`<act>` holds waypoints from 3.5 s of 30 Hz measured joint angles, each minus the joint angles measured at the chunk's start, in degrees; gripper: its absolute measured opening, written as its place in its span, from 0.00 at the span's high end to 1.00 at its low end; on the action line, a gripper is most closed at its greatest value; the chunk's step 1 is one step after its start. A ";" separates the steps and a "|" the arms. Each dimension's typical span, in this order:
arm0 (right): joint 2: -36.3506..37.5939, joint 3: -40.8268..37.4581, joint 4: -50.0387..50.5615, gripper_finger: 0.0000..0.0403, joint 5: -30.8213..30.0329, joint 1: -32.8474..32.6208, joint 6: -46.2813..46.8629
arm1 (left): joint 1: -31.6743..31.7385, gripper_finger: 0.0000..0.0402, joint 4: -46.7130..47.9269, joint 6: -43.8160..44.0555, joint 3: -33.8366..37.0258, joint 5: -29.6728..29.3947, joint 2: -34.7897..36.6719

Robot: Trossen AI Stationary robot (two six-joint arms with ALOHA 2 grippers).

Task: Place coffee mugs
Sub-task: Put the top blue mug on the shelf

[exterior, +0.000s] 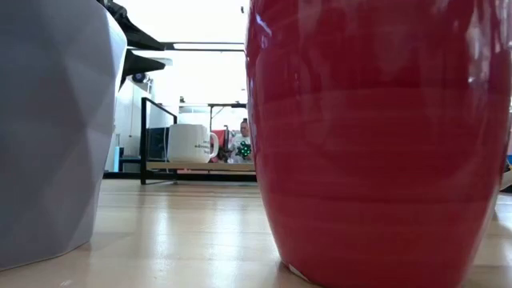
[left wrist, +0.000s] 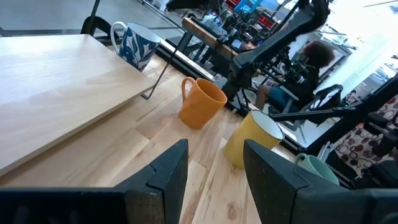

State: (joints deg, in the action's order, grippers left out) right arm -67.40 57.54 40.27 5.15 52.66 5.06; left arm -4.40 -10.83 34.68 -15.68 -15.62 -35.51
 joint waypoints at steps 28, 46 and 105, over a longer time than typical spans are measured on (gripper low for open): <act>-20.83 12.76 11.21 0.60 -3.57 0.98 -5.13 | -0.15 0.65 0.31 1.80 0.00 1.59 0.00; -22.68 6.04 5.64 0.60 -3.19 0.98 -1.85 | -0.15 0.65 0.50 1.64 0.00 1.57 -0.02; 4.97 6.12 -14.35 1.00 -11.14 -11.22 18.57 | -0.13 0.65 0.72 -0.84 0.00 7.64 -0.01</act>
State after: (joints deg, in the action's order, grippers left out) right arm -62.43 63.66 25.92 -5.99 41.45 23.63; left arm -4.54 -10.11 33.85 -15.68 -7.97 -35.52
